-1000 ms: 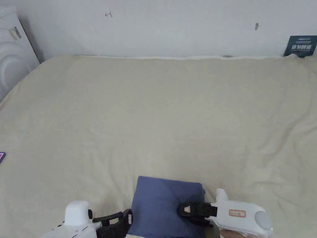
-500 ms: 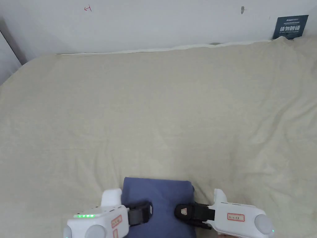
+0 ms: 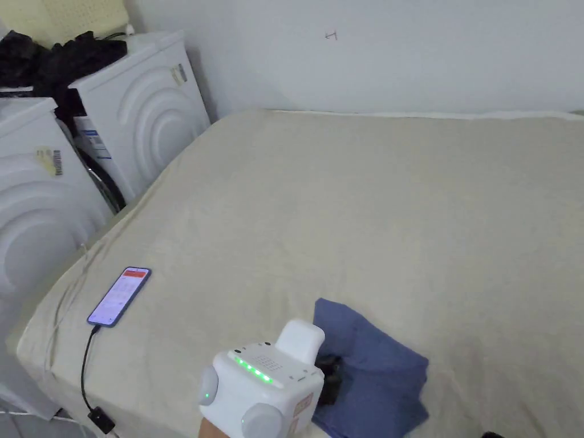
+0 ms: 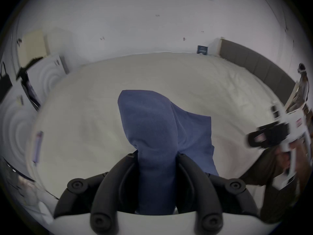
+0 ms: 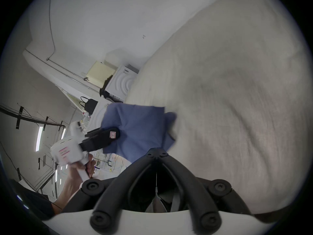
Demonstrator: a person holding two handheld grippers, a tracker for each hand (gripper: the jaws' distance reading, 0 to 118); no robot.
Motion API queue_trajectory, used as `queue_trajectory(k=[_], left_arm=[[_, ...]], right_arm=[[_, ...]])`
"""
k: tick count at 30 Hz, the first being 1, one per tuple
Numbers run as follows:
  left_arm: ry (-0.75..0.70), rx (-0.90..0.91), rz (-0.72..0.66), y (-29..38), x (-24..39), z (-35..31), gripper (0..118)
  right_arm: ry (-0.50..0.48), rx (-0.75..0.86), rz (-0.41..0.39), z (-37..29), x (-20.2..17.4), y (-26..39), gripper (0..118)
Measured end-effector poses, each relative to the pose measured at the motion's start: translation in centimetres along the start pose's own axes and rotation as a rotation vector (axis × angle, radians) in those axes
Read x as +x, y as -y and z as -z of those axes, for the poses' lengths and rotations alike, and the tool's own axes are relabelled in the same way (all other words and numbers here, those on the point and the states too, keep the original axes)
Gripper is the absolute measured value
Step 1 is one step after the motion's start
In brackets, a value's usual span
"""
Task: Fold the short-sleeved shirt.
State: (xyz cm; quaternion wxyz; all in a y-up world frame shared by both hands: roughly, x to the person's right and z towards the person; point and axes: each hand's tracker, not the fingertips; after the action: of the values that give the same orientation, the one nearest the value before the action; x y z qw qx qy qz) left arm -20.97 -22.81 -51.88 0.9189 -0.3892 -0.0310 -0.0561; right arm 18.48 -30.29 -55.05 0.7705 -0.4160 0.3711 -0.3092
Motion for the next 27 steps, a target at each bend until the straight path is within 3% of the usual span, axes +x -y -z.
queue_trajectory(k=[4, 9, 10, 11, 12, 13, 15, 16, 18, 22, 27], left_arm=[[-0.18, -0.1, 0.045, 0.0, -11.2, 1.3, 30], [-0.335, -0.264, -0.005, 0.3, -22.2, 4.5, 30], [-0.355, -0.277, 0.0, 0.8, -23.7, 5.2, 36], [-0.399, -0.28, -0.03, 1.3, -24.9, 5.9, 61], [-0.476, -0.283, -0.054, 1.9, -26.0, 6.4, 110], [-0.559, -0.29, -0.068, 3.1, -26.4, 7.2, 118], [-0.628, -0.267, -0.078, 4.0, -26.8, 6.3, 114], [-0.629, -0.219, -0.163, 4.2, -26.4, 5.6, 115], [-0.586, -0.122, -0.198, 4.5, -24.1, 3.0, 115], [-0.569, 0.074, -0.096, 2.3, -19.2, -1.6, 115], [-0.453, 0.448, -0.08, -4.2, -9.5, -11.7, 113]], right_arm=[[0.047, 0.03, -0.042, -0.5, -1.9, 0.4, 1], [0.081, 0.018, -0.075, -0.5, -3.1, 1.4, 1], [0.09, 0.011, -0.085, -0.4, -3.3, 1.4, 1], [0.12, -0.006, -0.114, -0.3, -3.7, 1.5, 1], [0.138, -0.015, -0.13, -0.1, -4.1, 1.6, 1], [0.145, -0.019, -0.155, 0.0, -4.5, 1.8, 1], [0.18, -0.027, -0.206, 0.1, -5.4, 1.9, 1], [0.211, -0.023, -0.246, 0.0, -6.0, 2.0, 1], [0.274, -0.01, -0.308, -0.6, -7.4, 1.9, 1], [0.394, 0.053, -0.404, -2.4, -9.2, 0.8, 1], [0.503, 0.295, -0.555, -7.7, -14.5, -3.1, 1]])
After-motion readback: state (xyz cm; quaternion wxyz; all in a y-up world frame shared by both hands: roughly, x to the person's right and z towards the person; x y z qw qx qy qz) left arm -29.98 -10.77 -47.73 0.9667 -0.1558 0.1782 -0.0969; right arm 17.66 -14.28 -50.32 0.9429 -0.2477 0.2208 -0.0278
